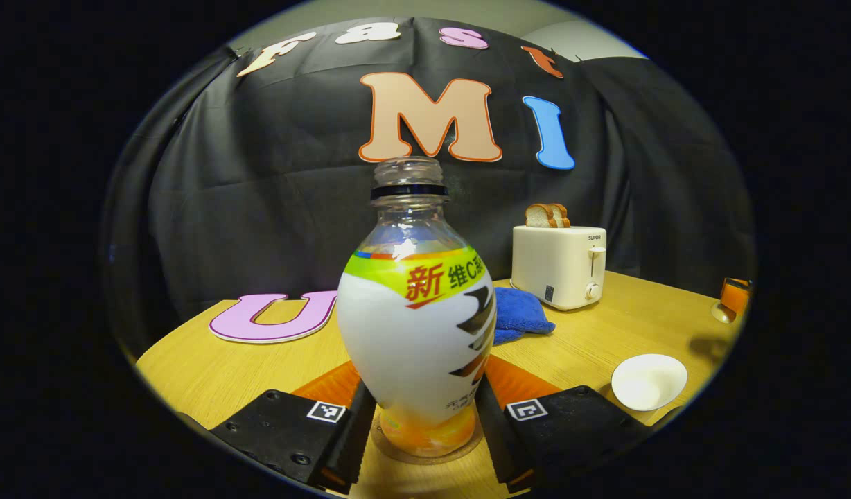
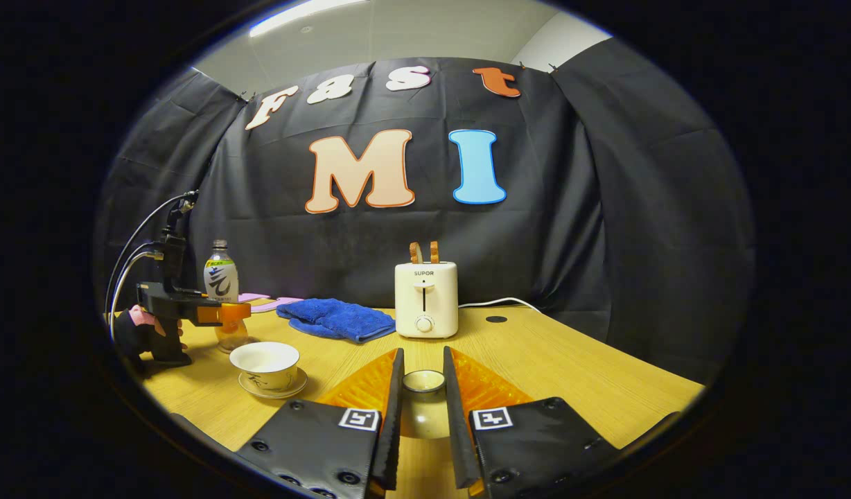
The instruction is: Open the teacup lid with one hand, grasp the water bottle and pour water into the teacup with the other hand; after pouring, place the water bottle on the coaster and then close the teacup lid.
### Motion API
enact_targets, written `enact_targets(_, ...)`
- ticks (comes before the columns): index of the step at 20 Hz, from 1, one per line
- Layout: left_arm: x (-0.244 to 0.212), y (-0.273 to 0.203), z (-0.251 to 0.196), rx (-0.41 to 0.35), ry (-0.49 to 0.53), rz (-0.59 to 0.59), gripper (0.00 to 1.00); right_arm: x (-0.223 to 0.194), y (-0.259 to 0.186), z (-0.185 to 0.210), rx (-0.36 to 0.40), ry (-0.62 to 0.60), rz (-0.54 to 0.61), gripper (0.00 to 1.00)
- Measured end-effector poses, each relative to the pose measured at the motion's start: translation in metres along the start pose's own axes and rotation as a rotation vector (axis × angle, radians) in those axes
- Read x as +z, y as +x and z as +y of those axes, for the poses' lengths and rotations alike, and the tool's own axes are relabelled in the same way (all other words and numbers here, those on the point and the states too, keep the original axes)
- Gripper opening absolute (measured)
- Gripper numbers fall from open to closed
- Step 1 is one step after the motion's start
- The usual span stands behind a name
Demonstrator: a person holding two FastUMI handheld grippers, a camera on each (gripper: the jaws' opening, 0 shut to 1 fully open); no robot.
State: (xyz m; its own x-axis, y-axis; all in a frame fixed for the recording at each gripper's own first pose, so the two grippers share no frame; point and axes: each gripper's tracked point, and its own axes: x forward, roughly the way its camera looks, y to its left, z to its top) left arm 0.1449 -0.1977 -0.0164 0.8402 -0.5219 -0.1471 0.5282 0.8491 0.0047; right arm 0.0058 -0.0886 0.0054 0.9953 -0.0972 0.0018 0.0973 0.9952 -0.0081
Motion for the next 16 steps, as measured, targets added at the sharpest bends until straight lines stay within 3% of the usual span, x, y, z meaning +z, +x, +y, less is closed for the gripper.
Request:
enact_targets(2,-0.001,0.0,-0.001,-0.003,-0.006,0.001,0.69,0.0,0.0,0.0,0.0,0.0,0.0,0.34)
enact_targets(4,-0.002,-0.001,-0.002,-0.004,-0.013,0.002,0.77,0.0,0.0,0.0,0.001,0.0,0.0,0.34)
enact_targets(5,-0.003,-0.001,-0.001,0.001,-0.013,0.003,0.87,0.0,0.0,0.0,0.001,0.0,0.0,0.34)
enact_targets(8,-0.002,-0.004,0.0,0.011,-0.031,0.0,0.93,0.0,0.001,0.0,0.001,0.0,0.001,0.34)
enact_targets(13,0.003,-0.017,0.005,0.041,-0.063,-0.047,0.93,0.0,0.0,0.0,0.001,0.0,0.0,0.34)
enact_targets(16,0.013,-0.031,0.003,0.07,-0.019,-0.126,0.94,0.0,0.001,0.0,0.001,0.0,-0.001,0.34)
